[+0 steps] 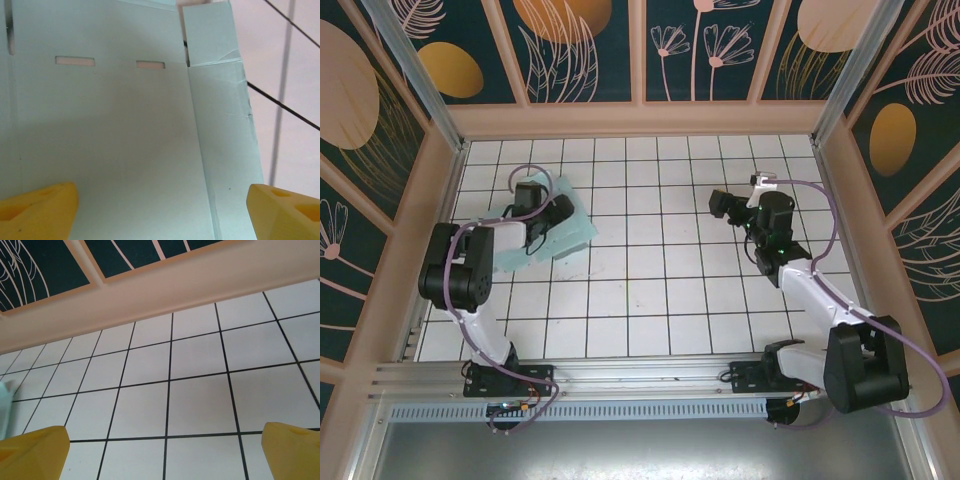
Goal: Fold the paper box
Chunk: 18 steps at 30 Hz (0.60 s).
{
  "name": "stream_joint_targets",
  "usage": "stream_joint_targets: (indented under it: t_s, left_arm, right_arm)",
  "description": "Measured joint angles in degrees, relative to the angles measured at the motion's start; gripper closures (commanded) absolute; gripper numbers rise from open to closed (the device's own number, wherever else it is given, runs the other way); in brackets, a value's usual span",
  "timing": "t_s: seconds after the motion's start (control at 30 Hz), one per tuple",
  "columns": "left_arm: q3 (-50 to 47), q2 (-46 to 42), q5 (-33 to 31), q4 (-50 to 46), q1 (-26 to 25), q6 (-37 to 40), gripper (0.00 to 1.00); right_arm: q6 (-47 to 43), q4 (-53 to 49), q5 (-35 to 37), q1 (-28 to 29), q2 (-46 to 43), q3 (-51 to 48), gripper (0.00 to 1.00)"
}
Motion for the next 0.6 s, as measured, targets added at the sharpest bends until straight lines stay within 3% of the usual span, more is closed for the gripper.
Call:
stream_joint_targets:
  t_s: [0.17, 0.43, 0.6]
  left_arm:
    - [3.7, 3.2, 1.2, 1.0, -7.2, -0.6, 0.12]
    - [15.1, 9.8, 3.8, -0.3, -23.2, -5.5, 0.09]
    - [17.8, 8.7, 3.7, -0.5, -26.6, -7.1, 0.06]
  right_arm:
    - [3.3, 0.5, -3.1, -2.4, 0.1, 0.0, 0.01]
    - [6.7, 0.8, -6.4, -4.4, 1.4, -0.4, 0.01]
    - [8.7, 0.8, -8.3, -4.6, 2.8, -0.4, 0.01]
